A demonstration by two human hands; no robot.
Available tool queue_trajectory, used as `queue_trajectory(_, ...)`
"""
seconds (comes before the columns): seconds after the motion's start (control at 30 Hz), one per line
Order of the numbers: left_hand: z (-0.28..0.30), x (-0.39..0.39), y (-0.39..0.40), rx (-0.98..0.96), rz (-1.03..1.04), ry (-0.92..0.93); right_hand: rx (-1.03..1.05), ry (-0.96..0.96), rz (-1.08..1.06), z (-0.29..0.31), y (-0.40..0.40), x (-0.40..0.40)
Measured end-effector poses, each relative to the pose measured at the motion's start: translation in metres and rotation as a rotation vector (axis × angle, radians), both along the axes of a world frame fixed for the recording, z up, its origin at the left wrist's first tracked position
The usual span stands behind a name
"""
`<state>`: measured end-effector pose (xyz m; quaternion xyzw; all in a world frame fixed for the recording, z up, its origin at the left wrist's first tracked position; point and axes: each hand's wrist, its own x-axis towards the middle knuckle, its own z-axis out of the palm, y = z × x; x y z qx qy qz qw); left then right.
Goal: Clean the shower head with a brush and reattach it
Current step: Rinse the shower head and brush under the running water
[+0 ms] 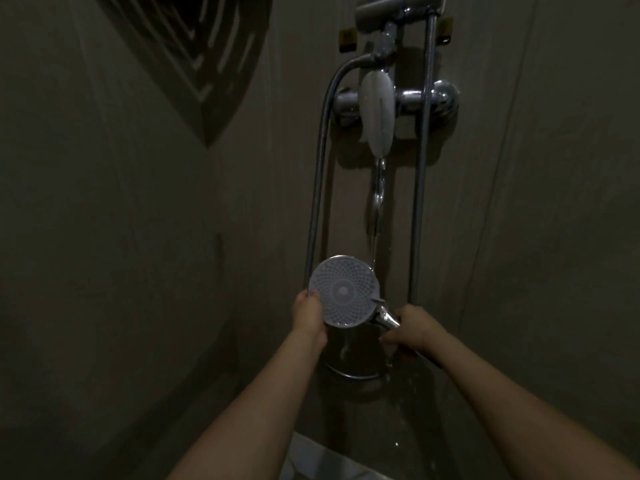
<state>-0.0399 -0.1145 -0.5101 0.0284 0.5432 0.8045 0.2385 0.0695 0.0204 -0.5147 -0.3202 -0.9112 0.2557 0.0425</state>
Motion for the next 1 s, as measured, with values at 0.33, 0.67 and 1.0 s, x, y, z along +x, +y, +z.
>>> queue_trajectory(0.33,0.006,0.018,0.006,-0.157,-0.157,0.163,0.132,-0.057,-0.124,-0.003,0.019,0.027)
queue_trajectory(0.67,0.022,0.034,0.007,0.238,-0.394,-0.104,-0.066,0.103,-0.088,-0.007,0.013,0.020)
queue_trajectory(1.0,0.021,0.006,0.004,0.155,-0.175,-0.111,0.523,0.098,-0.201,0.000,-0.002,0.014)
